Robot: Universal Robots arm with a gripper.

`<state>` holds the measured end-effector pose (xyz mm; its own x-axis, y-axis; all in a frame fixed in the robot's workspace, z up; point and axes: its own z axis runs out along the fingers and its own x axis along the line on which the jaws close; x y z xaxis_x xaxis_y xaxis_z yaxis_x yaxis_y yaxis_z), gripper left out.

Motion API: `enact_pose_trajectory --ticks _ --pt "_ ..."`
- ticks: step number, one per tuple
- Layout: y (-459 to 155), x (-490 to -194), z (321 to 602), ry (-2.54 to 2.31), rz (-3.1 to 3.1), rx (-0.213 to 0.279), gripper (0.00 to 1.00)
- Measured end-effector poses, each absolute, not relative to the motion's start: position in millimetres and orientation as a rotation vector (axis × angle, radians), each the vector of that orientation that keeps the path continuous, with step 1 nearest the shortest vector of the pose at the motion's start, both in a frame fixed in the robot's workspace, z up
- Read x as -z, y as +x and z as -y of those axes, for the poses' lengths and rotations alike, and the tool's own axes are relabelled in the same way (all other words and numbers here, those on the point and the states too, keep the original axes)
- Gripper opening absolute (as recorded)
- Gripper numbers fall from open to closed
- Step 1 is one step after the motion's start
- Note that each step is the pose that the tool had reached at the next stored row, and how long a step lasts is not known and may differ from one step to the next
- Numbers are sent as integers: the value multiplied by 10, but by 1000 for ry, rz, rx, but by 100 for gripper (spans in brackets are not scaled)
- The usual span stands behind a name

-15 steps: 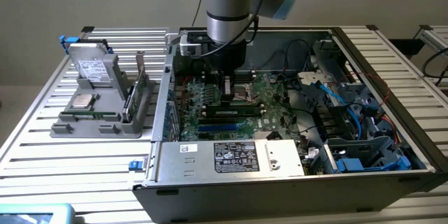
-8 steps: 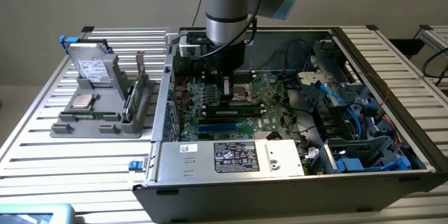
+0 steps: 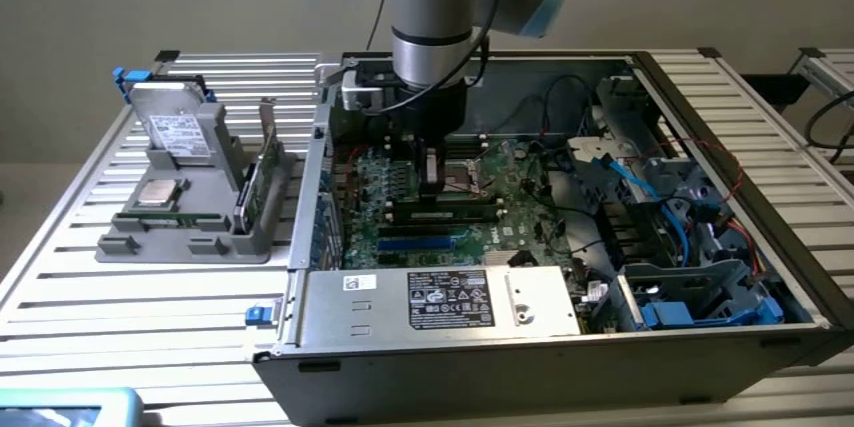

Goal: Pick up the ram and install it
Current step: 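Press down the ram until it locks into place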

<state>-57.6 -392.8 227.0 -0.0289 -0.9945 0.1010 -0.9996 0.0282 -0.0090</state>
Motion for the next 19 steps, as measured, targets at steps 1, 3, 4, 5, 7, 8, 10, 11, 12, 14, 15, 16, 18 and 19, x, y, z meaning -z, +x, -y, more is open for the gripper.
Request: enact_pose_trajectory --ticks 1,3,4,5,7,8,10,11,12,14,15,16,18,19 --pt "-577 -2264 3928 2141 2203 -120 11" --pt "-577 -2255 3928 2140 2202 -122 11" --pt "-577 -2250 3928 2140 2202 -123 11" --pt "-577 -2247 3928 2139 2201 -124 11" --pt "-577 -2242 3927 2138 2200 -126 11" --pt "-578 -2241 3927 2138 2200 -127 11" --pt "-578 -2240 3927 2137 2199 -129 11" --pt "-576 -2251 3926 2138 2200 -129 11" --pt "-575 -2285 3925 2138 2200 -129 11" --pt "-543 -2369 3927 2137 2199 -129 11" --pt "-514 -2398 3927 2137 2199 -129 11" --pt "-481 -2415 3927 2137 2198 -129 11" --pt "-410 -2431 3927 2137 2198 -128 11" --pt "-372 -2437 3928 2137 2198 -128 11"
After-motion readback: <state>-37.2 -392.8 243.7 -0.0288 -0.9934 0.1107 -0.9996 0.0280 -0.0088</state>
